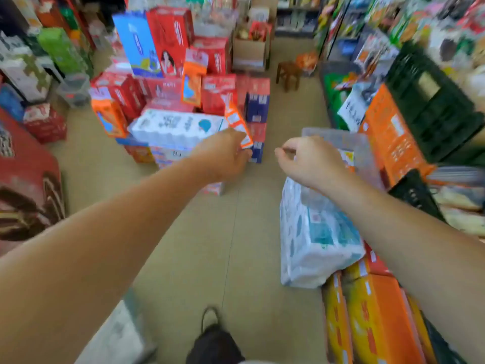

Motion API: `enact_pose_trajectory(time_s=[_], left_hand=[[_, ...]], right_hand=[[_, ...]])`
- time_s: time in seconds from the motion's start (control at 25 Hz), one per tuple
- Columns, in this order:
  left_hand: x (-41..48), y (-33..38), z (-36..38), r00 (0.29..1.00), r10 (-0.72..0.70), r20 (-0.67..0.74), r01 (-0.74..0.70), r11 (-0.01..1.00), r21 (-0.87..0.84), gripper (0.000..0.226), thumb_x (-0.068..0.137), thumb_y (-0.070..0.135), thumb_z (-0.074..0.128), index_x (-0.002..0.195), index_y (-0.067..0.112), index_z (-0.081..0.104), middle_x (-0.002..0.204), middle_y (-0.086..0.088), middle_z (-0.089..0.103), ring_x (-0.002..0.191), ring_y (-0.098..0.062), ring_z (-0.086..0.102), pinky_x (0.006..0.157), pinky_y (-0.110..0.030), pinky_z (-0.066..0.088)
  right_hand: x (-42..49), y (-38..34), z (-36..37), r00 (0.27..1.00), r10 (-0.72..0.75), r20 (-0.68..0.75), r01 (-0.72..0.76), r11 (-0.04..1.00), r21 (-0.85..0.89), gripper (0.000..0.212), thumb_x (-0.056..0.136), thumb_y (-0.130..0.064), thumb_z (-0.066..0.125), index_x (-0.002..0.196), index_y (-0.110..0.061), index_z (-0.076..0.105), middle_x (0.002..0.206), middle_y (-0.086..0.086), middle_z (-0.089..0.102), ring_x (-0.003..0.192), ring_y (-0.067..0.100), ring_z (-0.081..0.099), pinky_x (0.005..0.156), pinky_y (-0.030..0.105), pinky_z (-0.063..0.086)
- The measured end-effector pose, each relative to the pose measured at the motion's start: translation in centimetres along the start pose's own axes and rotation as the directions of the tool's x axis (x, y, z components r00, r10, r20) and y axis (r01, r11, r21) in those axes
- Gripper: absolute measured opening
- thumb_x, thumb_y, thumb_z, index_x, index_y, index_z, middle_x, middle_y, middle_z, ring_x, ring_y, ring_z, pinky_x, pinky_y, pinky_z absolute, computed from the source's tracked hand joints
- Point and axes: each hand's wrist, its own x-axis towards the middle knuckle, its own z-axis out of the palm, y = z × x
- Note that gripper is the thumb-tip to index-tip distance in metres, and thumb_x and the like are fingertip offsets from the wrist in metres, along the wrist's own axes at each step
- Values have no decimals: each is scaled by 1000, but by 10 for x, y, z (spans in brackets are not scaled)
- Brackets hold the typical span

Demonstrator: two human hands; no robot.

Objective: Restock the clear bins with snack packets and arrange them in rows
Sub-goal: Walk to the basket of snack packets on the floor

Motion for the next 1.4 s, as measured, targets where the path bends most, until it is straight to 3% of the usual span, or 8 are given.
enact_pose_trajectory(time_s=[0.16,0.4,0.56,0.72,0.96,1.08,1.16,1.4], left_hand=[[12,-77,78,986,-102,134,108,993,-42,31,104,26,52,125,2,58,126,-24,62,115,-44,60,93,-48,50],[101,-164,119,967,-125,222,148,985,-92,38,105,29,52,133,3,55,134,-17,58,121,-41,54,95,-47,50],[185,-198,131,937,-147,317,182,979,-86,41,106,31,51,134,3,54,138,-17,57,125,-42,54,99,-48,49],[297,-204,146,911,-134,390,179,980,-81,50,106,35,50,146,4,49,145,-17,54,132,-40,53,105,-48,47],[484,-177,168,933,-88,350,140,982,-125,41,102,29,54,137,9,58,133,-17,62,119,-41,59,97,-48,51],[575,-165,175,923,-49,382,94,990,-101,57,92,47,38,126,9,61,122,-15,66,114,-39,61,93,-48,52],[633,-163,178,924,-52,380,99,989,-106,58,91,46,37,125,6,62,119,-17,66,112,-41,61,93,-49,52],[808,-176,188,925,-5,380,52,992,-114,53,104,31,51,149,4,48,138,-19,57,126,-41,55,99,-45,49]], right_hand=[[30,13,91,965,112,239,-118,993,12,56,103,-63,35,136,-25,61,131,4,70,122,32,62,94,42,52],[123,16,161,895,252,369,-265,964,-17,63,107,-60,25,122,-11,62,121,10,70,111,32,63,89,45,53],[197,37,170,888,321,330,-336,942,-11,62,108,-57,28,124,-7,62,124,11,69,117,33,61,92,47,52],[279,84,173,900,331,284,-358,933,47,53,105,-58,34,117,-21,70,118,-1,72,118,24,61,91,40,53],[423,183,180,900,321,294,-356,932,71,61,108,-54,38,153,-15,50,154,6,54,140,28,50,112,39,40],[484,229,171,888,355,292,-384,922,48,59,108,-51,38,149,-11,53,149,11,58,137,30,53,109,39,43],[523,255,166,882,365,298,-391,920,29,57,108,-50,39,146,-12,57,146,9,61,134,29,54,106,38,44],[672,324,183,827,414,381,-439,898,-22,56,108,-54,32,128,-14,67,126,6,69,118,28,62,95,42,53]])
